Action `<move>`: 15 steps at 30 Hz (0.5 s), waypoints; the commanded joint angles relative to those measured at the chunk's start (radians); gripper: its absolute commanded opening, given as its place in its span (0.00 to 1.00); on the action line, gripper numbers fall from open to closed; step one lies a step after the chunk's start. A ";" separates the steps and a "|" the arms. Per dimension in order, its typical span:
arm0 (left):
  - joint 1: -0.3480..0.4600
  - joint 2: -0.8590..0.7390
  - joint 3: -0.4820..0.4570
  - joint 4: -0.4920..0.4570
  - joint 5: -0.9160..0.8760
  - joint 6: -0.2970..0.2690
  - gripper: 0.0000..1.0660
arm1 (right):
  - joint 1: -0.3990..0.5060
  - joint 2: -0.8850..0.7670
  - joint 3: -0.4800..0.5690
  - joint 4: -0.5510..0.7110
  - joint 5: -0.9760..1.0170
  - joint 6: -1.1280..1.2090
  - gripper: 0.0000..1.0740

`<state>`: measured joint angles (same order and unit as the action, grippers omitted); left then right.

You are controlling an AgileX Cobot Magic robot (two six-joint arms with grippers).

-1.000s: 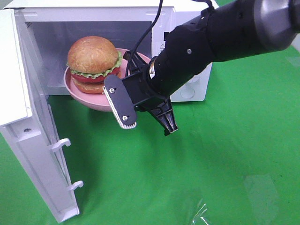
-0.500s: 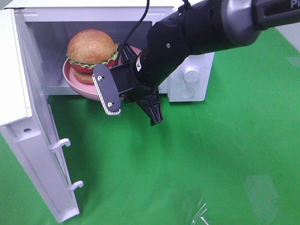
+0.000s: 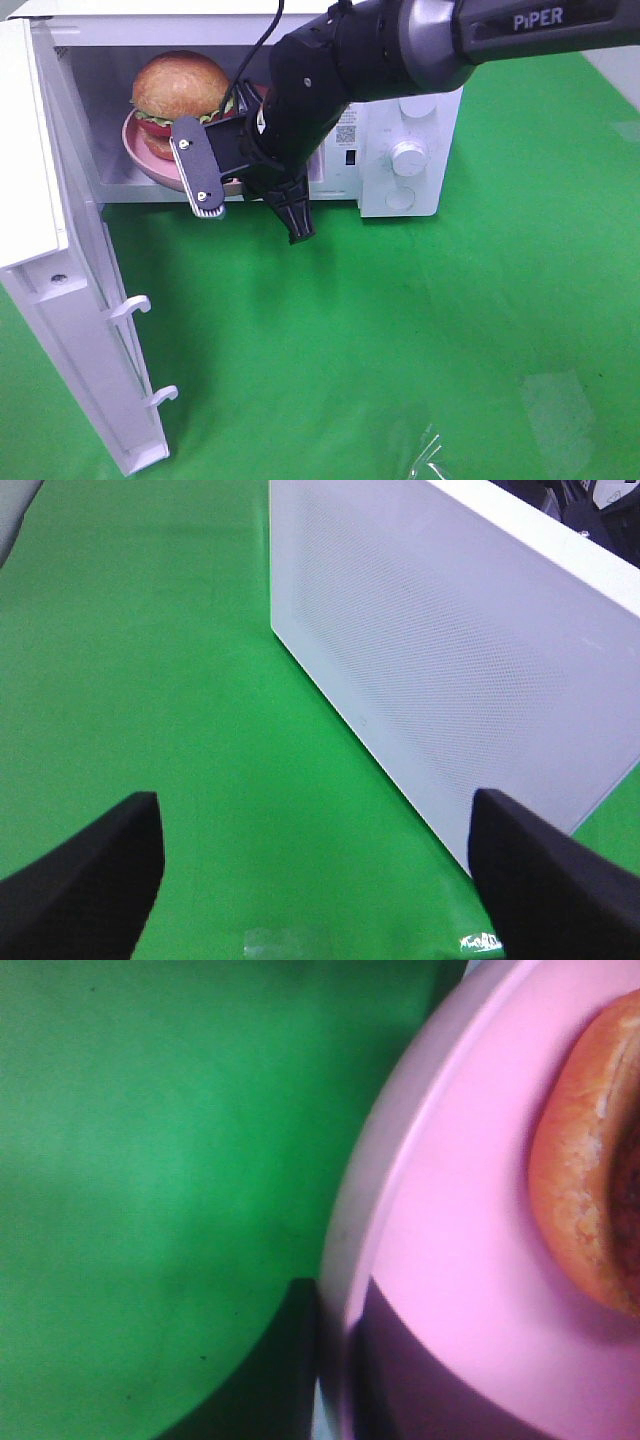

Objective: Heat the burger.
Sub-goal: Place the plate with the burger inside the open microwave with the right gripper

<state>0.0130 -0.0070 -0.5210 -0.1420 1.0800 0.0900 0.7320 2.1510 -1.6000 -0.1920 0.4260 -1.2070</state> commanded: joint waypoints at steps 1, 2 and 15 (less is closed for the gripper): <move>0.000 -0.004 0.002 -0.001 -0.010 -0.006 0.72 | -0.001 0.026 -0.072 -0.035 -0.022 0.037 0.00; 0.000 -0.004 0.002 -0.001 -0.010 -0.006 0.72 | -0.001 0.026 -0.072 -0.035 -0.022 0.037 0.00; 0.000 -0.004 0.002 -0.001 -0.010 -0.006 0.72 | -0.045 0.094 -0.178 -0.060 0.004 0.087 0.00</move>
<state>0.0130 -0.0070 -0.5210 -0.1420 1.0800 0.0900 0.6970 2.2510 -1.7510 -0.2390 0.4840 -1.1290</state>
